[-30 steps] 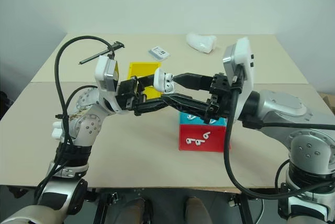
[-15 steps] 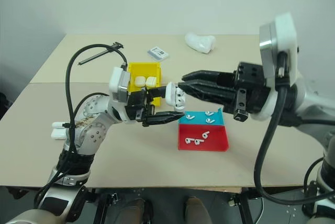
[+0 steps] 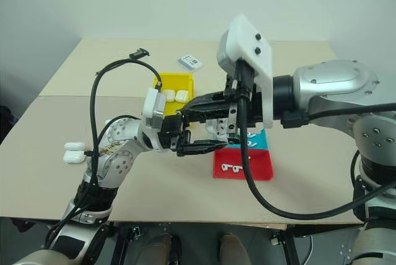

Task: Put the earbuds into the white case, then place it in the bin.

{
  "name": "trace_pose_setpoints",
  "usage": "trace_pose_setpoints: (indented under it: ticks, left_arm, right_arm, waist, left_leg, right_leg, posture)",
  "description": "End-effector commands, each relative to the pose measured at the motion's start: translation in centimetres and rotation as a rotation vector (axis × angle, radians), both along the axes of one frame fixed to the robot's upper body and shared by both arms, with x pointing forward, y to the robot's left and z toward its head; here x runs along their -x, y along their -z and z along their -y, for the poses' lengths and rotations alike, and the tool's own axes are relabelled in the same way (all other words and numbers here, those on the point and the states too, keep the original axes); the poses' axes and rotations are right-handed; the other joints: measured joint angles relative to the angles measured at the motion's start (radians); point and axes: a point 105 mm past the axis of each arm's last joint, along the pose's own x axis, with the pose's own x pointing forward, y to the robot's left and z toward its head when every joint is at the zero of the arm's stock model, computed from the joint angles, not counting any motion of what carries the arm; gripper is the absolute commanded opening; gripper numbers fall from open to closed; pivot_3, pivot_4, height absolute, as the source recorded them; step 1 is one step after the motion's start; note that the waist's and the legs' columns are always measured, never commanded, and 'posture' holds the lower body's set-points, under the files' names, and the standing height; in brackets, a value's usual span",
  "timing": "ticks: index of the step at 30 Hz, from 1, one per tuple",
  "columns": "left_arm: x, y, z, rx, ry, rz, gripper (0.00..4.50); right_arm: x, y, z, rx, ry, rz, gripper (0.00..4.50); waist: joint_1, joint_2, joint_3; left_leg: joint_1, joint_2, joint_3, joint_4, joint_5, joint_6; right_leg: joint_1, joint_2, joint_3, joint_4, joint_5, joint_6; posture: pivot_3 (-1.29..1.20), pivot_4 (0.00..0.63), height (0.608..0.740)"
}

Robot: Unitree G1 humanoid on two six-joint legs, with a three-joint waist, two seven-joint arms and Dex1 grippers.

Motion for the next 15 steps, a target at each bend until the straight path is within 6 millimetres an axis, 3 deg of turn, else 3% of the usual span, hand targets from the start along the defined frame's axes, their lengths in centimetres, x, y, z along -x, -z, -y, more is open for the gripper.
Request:
trace_pose_setpoints:
  ticks: [1,8,11,13,15]
  left_arm:
    - [0.0,-1.9,-0.8,0.062,-0.033,0.075,2.78]
    - [-1.1,-2.6,-2.5,0.104,-0.151,0.077,2.78]
    - [-3.1,-3.0,-3.8,0.170,-0.367,0.047,2.78]
    - [-4.3,-3.1,-4.5,0.202,-0.509,0.043,2.78]
    - [-6.9,-3.0,-5.9,0.236,-0.754,0.010,2.78]
  right_arm:
    - [0.2,0.1,1.6,0.036,0.041,0.027,0.04]
    - [-0.4,-1.6,3.3,-0.121,0.137,0.086,0.04]
    - [-0.9,-1.9,4.4,-0.249,0.206,0.152,0.04]
    - [-1.3,-1.2,4.8,-0.272,0.258,0.181,0.04]
    - [-2.0,0.3,4.9,-0.253,0.339,0.235,0.04]
  waist:
    - [-0.001,0.000,0.000]
    - [-0.009,0.000,0.000]
    - [-0.005,0.000,0.000]
    - [-0.003,0.000,0.000]
    - [0.003,0.000,0.000]
  left_leg:
    - [0.000,0.000,0.000,0.000,0.000,0.000]
    - [0.001,0.001,-0.001,0.000,0.000,0.000]
    - [0.001,0.000,0.000,0.000,0.000,0.000]
    - [0.001,0.000,-0.001,0.000,0.000,0.000]
    - [0.001,0.000,-0.001,0.000,0.000,0.000]
  right_leg:
    - [0.000,0.000,0.000,0.000,0.000,0.000]
    - [0.001,0.001,0.000,0.001,0.000,0.000]
    - [0.001,0.001,0.001,0.001,0.000,0.000]
    - [0.001,0.000,0.000,0.000,0.000,0.000]
    - [0.002,0.000,0.000,0.000,0.000,0.001]
  posture:
    - [0.00,0.150,0.740]
    - [0.00,0.150,0.740]
    - [0.00,0.150,0.740]
    - [0.00,0.150,0.740]
    - [0.00,0.150,0.740]
